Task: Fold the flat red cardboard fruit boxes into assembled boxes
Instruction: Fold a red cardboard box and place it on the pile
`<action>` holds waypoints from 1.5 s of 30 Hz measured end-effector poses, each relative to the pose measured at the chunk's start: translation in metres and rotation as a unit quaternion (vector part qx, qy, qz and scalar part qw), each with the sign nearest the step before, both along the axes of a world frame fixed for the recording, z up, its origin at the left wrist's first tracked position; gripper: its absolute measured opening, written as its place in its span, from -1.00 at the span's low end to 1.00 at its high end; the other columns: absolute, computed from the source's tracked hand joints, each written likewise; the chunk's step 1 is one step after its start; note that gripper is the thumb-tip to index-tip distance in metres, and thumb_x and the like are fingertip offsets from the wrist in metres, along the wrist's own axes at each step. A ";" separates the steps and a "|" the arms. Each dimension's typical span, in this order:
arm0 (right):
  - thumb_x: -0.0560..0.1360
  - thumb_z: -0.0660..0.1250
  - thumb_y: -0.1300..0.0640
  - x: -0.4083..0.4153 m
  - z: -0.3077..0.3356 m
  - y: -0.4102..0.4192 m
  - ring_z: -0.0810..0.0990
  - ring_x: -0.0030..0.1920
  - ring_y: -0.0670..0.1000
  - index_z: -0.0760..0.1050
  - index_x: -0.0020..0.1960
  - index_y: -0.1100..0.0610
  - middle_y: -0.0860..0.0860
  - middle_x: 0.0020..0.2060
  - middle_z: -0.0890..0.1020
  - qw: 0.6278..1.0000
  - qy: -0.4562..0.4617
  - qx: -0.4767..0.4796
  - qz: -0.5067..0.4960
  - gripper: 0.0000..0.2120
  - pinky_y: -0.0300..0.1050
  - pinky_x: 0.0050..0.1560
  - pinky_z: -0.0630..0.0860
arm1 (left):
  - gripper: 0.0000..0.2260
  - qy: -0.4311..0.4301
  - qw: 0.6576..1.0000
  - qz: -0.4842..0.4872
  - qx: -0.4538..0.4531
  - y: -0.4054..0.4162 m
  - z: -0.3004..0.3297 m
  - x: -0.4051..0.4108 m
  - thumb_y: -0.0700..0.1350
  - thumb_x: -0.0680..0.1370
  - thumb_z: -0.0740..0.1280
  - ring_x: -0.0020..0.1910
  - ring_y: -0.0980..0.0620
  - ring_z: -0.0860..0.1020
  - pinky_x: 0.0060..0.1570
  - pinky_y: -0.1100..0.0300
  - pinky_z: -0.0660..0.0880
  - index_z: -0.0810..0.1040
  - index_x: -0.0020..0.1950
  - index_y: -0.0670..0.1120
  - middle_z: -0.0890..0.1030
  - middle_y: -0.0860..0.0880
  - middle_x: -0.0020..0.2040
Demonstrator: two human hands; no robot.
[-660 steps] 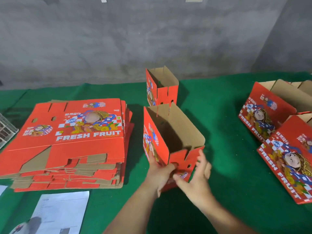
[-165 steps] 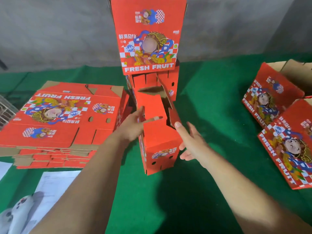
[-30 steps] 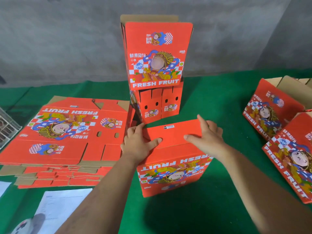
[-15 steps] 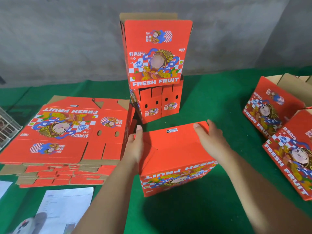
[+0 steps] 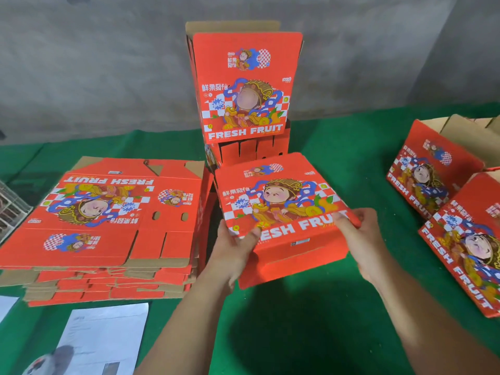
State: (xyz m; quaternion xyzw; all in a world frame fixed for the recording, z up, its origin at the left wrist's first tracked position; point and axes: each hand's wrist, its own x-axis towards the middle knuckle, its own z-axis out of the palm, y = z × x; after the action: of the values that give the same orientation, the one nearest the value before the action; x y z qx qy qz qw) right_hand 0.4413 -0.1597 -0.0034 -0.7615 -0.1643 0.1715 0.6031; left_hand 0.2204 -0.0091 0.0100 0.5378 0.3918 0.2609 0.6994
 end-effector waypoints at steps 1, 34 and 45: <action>0.61 0.43 0.03 0.003 -0.007 -0.004 0.59 -0.10 0.07 0.39 0.10 0.14 0.12 -0.03 0.60 1.000 -0.003 -0.014 0.020 -0.73 0.00 -0.11 0.48 | -0.54 -0.011 1.000 -0.003 0.022 -0.004 -0.002 0.001 -0.21 0.61 0.44 0.11 -0.01 0.71 0.01 0.12 0.68 0.36 0.45 -0.06 0.68 -0.11 0.25; 0.40 0.24 0.11 -0.033 -0.016 0.005 0.36 0.54 -0.05 0.17 0.65 -0.10 -0.05 0.56 0.39 0.992 -0.057 -0.013 0.115 -0.18 0.16 0.56 0.31 | -0.69 -0.014 0.996 -0.091 0.016 -0.026 -0.055 0.048 -0.30 0.62 0.41 -0.47 0.10 0.42 -0.48 0.23 0.34 0.43 0.28 -0.06 0.64 0.09 -0.30; 0.48 0.21 0.29 0.056 -0.021 0.049 0.39 -0.03 -0.39 0.43 0.38 -0.03 -0.07 0.02 0.28 0.987 -0.116 -0.112 -0.020 -0.50 -0.14 0.07 0.46 | -0.68 0.115 0.973 -0.062 0.189 0.011 -0.048 0.162 -0.26 0.54 0.39 0.11 -0.09 0.60 0.20 -0.12 0.53 0.41 0.24 -0.05 0.63 -0.07 0.13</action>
State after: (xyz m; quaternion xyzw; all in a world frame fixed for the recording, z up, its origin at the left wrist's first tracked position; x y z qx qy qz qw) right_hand 0.4970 -0.1106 -0.0248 -0.8422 -0.1973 0.0873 0.4940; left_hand 0.3827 0.0022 -0.0381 0.7100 0.3795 0.2230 0.5496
